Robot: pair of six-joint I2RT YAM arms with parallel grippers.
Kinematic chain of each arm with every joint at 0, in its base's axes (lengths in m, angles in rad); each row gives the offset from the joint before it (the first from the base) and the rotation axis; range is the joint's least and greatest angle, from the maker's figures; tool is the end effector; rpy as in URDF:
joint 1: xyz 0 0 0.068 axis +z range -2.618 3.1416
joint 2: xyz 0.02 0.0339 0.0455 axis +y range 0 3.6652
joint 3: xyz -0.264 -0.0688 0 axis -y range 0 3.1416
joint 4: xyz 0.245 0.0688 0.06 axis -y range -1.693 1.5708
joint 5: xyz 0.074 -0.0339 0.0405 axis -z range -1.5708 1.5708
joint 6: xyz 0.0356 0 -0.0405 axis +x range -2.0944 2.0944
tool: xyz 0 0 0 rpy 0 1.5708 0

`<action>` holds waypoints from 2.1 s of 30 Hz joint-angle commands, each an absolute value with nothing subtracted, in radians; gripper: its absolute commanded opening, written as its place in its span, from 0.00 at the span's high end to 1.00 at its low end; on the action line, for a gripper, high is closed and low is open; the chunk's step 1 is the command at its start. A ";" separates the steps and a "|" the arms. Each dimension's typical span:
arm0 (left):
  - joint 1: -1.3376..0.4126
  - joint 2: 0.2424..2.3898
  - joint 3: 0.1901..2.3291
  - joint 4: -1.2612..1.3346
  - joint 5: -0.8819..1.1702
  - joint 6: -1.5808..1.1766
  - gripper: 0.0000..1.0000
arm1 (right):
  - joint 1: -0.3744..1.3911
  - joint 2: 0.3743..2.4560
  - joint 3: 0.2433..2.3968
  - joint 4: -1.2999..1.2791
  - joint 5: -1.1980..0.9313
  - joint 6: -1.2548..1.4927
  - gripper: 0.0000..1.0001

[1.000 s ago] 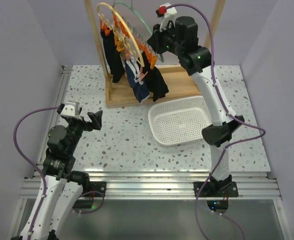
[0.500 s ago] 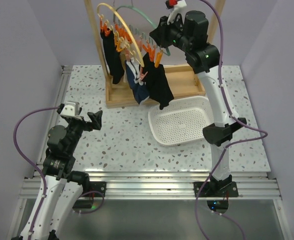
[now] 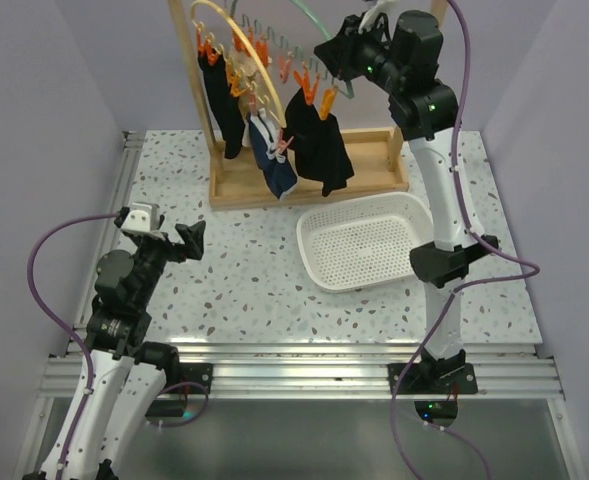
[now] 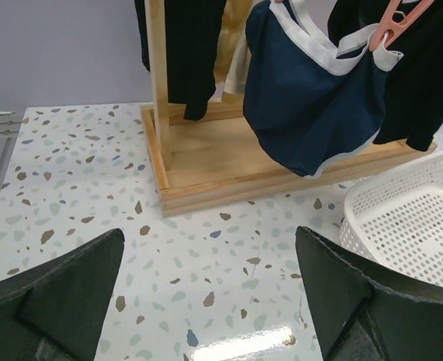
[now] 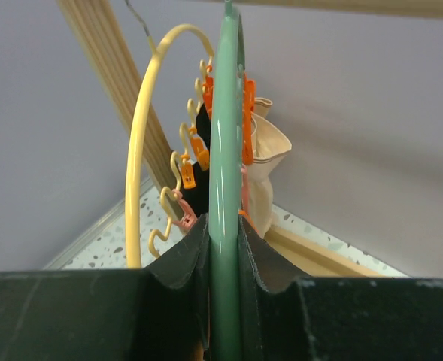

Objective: Remove the underwear clipped to the hanger

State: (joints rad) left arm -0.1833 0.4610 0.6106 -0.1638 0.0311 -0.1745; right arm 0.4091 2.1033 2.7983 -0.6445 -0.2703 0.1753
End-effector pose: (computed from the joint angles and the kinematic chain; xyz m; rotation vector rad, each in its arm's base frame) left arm 0.1241 -0.0241 0.3252 0.0314 1.5929 -0.3039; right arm 0.3742 0.1726 0.5494 -0.3995 1.5080 0.6690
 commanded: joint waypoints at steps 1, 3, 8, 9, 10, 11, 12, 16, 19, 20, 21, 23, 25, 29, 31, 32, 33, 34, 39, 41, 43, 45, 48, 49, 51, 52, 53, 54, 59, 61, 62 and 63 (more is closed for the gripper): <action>-0.172 0.465 0.611 -0.110 0.049 -0.190 0.00 | 0.371 2.072 2.867 -0.437 -0.212 0.210 1.00; -0.172 0.465 0.609 -0.110 0.048 -0.190 0.00 | 0.362 2.066 2.864 -0.440 -0.218 0.213 1.00; -0.169 0.465 0.609 -0.109 0.055 -0.190 0.00 | 0.339 2.039 2.829 -0.446 -0.242 0.218 1.00; -0.169 0.465 0.609 -0.109 0.055 -0.192 0.00 | 0.334 2.034 2.809 -0.451 -0.256 0.216 1.00; -0.167 0.465 0.609 -0.109 0.055 -0.192 0.00 | 0.333 2.019 2.800 -0.453 -0.261 0.213 1.00; -0.169 0.465 0.609 -0.109 0.058 -0.192 0.00 | 0.331 2.011 2.789 -0.454 -0.265 0.212 1.00; -0.167 0.465 0.609 -0.107 0.058 -0.192 0.00 | 0.330 2.003 2.771 -0.454 -0.271 0.209 1.00; -0.167 0.463 0.609 -0.106 0.063 -0.192 0.00 | 0.330 1.962 2.721 -0.463 -0.307 0.199 1.00; -0.167 0.462 0.609 -0.106 0.064 -0.192 0.00 | 0.327 1.921 2.668 -0.465 -0.307 0.178 1.00; -0.167 0.460 0.609 -0.106 0.064 -0.193 0.00 | 0.327 1.908 2.651 -0.462 -0.311 0.173 1.00; -0.167 0.460 0.607 -0.107 0.066 -0.195 0.00 | 0.327 1.885 2.617 -0.462 -0.313 0.164 1.00; -0.167 0.459 0.607 -0.106 0.067 -0.193 0.00 | 0.325 1.859 2.583 -0.463 -0.324 0.152 1.00; -0.167 0.459 0.607 -0.106 0.071 -0.193 0.00 | 0.324 1.810 2.527 -0.466 -0.330 0.130 1.00; -0.167 0.457 0.609 -0.104 0.072 -0.193 0.00 | 0.316 1.711 2.412 -0.463 -0.331 0.094 1.00; -0.167 0.456 0.607 -0.103 0.072 -0.193 0.00 | 0.304 1.640 2.320 -0.447 -0.328 0.078 1.00; -0.167 0.456 0.607 -0.104 0.072 -0.193 0.00 | 0.298 1.620 2.292 -0.443 -0.330 0.078 1.00; -0.167 0.454 0.609 -0.103 0.074 -0.195 0.00 | 0.282 1.594 2.242 -0.437 -0.333 0.075 1.00; -0.167 0.456 0.607 -0.101 0.075 -0.195 0.00 | 0.275 1.571 2.212 -0.430 -0.334 0.075 1.00; -0.167 0.457 0.606 -0.097 0.084 -0.199 0.00 | 0.219 1.402 2.025 -0.388 -0.365 0.080 1.00; -0.167 0.460 0.606 -0.097 0.090 -0.201 0.00 | 0.210 1.333 1.956 -0.384 -0.374 0.077 1.00; -0.167 0.463 0.607 -0.094 0.097 -0.199 0.00 | 0.203 1.292 1.921 -0.394 -0.377 0.068 1.00; -0.167 0.465 0.607 -0.092 0.103 -0.202 0.00 | 0.198 1.232 1.876 -0.408 -0.371 0.055 1.00; -0.167 0.463 0.607 -0.087 0.117 -0.209 0.00 | 0.195 1.152 1.821 -0.442 -0.359 0.035 1.00; -0.167 0.463 0.609 -0.084 0.120 -0.209 0.00 | 0.195 1.126 1.809 -0.451 -0.359 0.031 1.00; -0.167 0.460 0.609 -0.077 0.129 -0.212 0.00 | 0.195 1.059 1.769 -0.481 -0.348 0.018 1.00; -0.167 0.460 0.609 -0.074 0.135 -0.213 0.00 | 0.195 1.039 1.758 -0.495 -0.336 0.015 1.00; -0.167 0.460 0.612 -0.074 0.137 -0.218 0.00 | 0.195 1.020 1.740 -0.508 -0.336 0.011 1.00; -0.167 0.459 0.612 -0.071 0.143 -0.218 0.00 | 0.195 0.979 1.732 -0.534 -0.331 0.005 1.00; -0.167 0.457 0.615 -0.052 0.178 -0.235 0.00 | 0.196 0.884 1.730 -0.639 -0.360 -0.047 1.00; -0.167 0.454 0.617 -0.045 0.199 -0.238 0.00 | 0.195 0.842 1.744 -0.702 -0.385 -0.060 1.00; -0.167 0.451 0.617 -0.041 0.205 -0.239 0.00 | 0.195 0.830 1.752 -0.725 -0.394 -0.072 1.00; -0.167 0.449 0.617 -0.040 0.216 -0.239 0.00 | 0.196 0.818 1.758 -0.771 -0.403 -0.075 1.00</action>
